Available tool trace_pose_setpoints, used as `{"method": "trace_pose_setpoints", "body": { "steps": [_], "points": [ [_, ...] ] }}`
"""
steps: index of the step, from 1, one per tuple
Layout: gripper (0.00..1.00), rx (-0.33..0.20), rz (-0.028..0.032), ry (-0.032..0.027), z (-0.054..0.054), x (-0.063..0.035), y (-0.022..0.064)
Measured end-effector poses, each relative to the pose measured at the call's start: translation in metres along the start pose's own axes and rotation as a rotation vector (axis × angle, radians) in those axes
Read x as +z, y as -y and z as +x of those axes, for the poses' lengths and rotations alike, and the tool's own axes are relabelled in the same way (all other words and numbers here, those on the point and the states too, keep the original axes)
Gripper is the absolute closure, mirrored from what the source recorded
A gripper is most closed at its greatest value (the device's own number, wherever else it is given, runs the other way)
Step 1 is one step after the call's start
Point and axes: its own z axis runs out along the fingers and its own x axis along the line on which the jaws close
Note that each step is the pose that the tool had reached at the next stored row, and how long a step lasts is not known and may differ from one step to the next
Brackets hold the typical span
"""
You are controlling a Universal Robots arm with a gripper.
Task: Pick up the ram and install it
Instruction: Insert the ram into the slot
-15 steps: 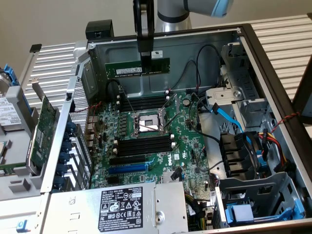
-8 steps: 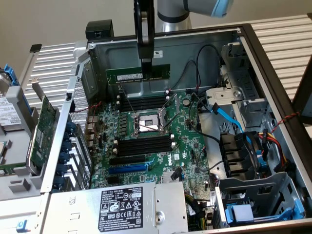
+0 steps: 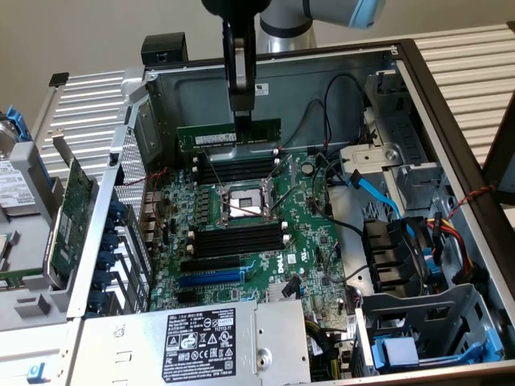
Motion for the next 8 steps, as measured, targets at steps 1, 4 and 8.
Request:
{"method": "trace_pose_setpoints", "body": {
  "steps": [1, 4, 8],
  "points": [
    [0.88, 0.001, 0.0001, 0.0, 0.0, 0.0018, 0.0],
    [0.88, 0.002, 0.0001, 0.0001, 0.0, 0.0073, 0.0002],
    [0.88, 0.003, 0.0002, 0.0001, 0.0, 0.0144, 0.0005]
  ]
}}
